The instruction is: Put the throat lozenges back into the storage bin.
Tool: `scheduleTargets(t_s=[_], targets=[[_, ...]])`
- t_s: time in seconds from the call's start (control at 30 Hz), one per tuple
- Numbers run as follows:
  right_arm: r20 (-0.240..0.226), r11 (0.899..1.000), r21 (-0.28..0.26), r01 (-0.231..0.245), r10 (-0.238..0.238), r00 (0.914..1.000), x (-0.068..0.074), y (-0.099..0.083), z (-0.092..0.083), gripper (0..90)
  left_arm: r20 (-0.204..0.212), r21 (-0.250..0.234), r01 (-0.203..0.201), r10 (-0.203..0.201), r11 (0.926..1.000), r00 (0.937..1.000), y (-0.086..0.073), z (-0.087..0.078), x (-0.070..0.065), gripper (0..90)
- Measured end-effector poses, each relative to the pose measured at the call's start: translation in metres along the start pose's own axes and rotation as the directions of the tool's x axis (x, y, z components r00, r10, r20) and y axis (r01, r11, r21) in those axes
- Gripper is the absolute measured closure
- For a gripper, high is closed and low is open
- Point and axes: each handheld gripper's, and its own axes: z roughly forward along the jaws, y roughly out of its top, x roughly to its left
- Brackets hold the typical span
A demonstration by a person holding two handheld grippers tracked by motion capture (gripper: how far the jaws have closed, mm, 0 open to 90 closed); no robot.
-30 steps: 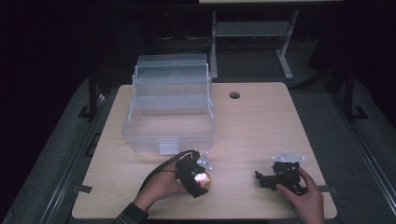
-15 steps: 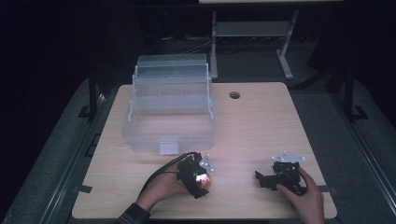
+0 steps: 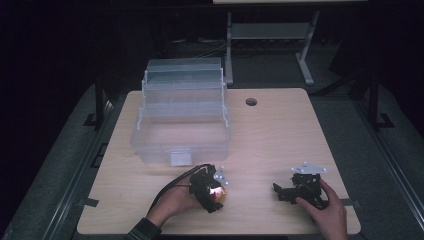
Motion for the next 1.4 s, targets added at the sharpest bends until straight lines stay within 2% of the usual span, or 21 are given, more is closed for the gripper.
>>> scheduleTargets(t_s=[0.63, 1.4], targets=[[0.000, 1.000, 0.000, 0.000, 0.000, 1.0000, 0.000, 0.000, 0.000, 0.0, 0.003, 0.008, 0.001, -0.001, 1.0000, 1.0000, -0.001, -0.002, 0.000, 19.4], [0.000, 1.000, 0.000, 0.000, 0.000, 1.0000, 0.000, 0.000, 0.000, 0.0, 0.008, -0.037, 0.025, -0.024, 0.9990, 0.9997, 0.000, -0.022, 0.000, 19.4]])
